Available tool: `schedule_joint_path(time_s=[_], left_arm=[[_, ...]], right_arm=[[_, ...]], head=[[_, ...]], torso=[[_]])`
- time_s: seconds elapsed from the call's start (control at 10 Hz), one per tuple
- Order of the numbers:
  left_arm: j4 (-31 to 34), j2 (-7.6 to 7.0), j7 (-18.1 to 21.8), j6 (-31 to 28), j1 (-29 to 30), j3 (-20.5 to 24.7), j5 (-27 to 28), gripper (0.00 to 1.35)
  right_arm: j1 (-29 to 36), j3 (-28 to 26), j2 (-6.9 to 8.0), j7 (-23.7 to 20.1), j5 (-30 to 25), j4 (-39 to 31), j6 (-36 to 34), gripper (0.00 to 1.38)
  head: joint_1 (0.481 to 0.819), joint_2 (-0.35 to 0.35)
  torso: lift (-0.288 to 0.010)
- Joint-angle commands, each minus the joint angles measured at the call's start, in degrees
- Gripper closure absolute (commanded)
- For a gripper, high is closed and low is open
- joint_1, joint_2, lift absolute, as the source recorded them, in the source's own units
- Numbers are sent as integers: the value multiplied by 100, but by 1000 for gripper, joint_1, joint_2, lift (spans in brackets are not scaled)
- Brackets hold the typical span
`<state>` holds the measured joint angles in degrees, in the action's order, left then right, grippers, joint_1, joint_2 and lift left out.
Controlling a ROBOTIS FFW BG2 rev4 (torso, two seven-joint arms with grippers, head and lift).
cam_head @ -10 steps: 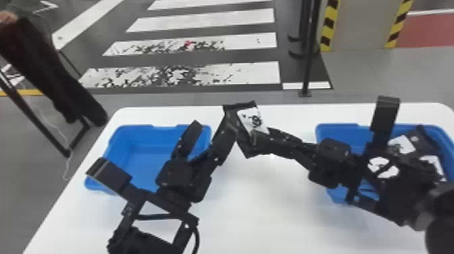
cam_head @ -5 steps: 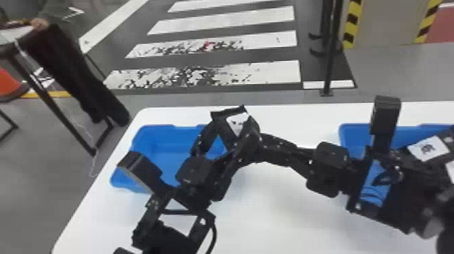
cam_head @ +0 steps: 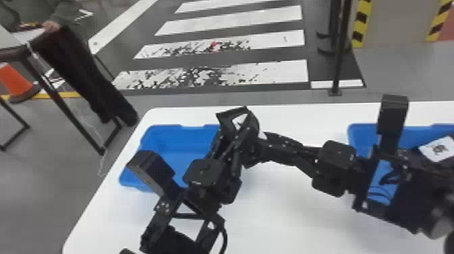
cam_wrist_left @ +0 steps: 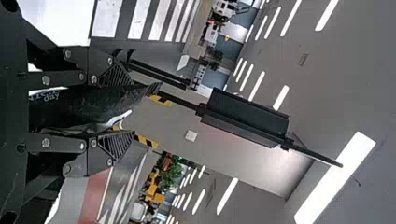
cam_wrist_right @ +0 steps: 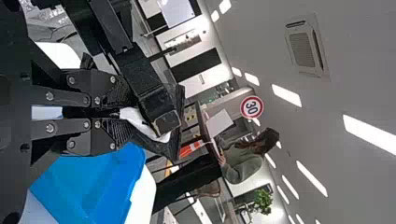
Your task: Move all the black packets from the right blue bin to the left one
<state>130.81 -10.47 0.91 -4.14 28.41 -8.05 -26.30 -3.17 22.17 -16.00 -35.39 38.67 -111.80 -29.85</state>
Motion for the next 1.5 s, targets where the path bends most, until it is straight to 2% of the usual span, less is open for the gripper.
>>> schedule_joint_path(time_s=[0.0, 0.2, 0.3, 0.4, 0.6, 0.7, 0.8, 0.9, 1.0, 1.1, 1.2, 1.3, 1.4], left_arm=[[18, -8, 5, 119, 0, -29, 36, 1208], [18, -8, 5, 358, 0, 17, 185, 1208], [-38, 10, -109, 428, -28, 131, 253, 1208], [-347, 45, -250, 583, -183, 325, 573, 1207], [-1908, 124, -461, 1258, -971, 862, 1967, 1207], [-2372, 150, -619, 1286, -1196, 1102, 2573, 1145], [-2429, 185, -645, 1033, -1266, 1456, 3407, 667], [-2457, 185, -645, 963, -1238, 1650, 3715, 174], [-2457, 229, -636, 1160, -1111, 1776, 3670, 24], [-2429, 256, -540, 1539, -914, 1788, 3327, 96], [-2049, 291, -487, 1820, -591, 1730, 2893, 130], [-1430, 308, -417, 1680, -225, 1548, 2413, 130], [-1022, 282, -153, 1370, 28, 1319, 1704, 130]], right_arm=[[-119, 0, 36, 32, -28, 148, 46, 1062], [-147, 0, 71, 85, 63, 317, 172, 814], [-119, 0, 71, 76, 109, 387, 369, 591], [-35, -115, 71, 68, 109, 430, 454, 381], [204, -503, 71, 68, -39, 359, 440, 130], [261, -697, 71, 68, -314, 233, 454, 102], [317, -789, 71, 59, -382, 261, 566, 102], [387, -926, 88, 59, -382, 303, 580, 101], [486, -1109, 106, 59, -428, 289, 594, 99], [612, -1383, 141, 94, -656, 205, 622, 98], [767, -1668, 176, 287, -976, 8, 594, 98], [1104, -1977, 238, 753, -1239, -442, 299, 102], [1315, -2331, 343, 1087, -1422, -541, 102, 102]], head=[[695, 272], [695, 267], [695, 267], [692, 275], [684, 303], [681, 318], [678, 333], [676, 340], [675, 350], [680, 350], [686, 346], [688, 309], [692, 260]], torso=[[-168], [-168], [-168], [-168], [-168], [-168], [-168], [-168], [-168], [-168], [-168], [-168], [-168]])
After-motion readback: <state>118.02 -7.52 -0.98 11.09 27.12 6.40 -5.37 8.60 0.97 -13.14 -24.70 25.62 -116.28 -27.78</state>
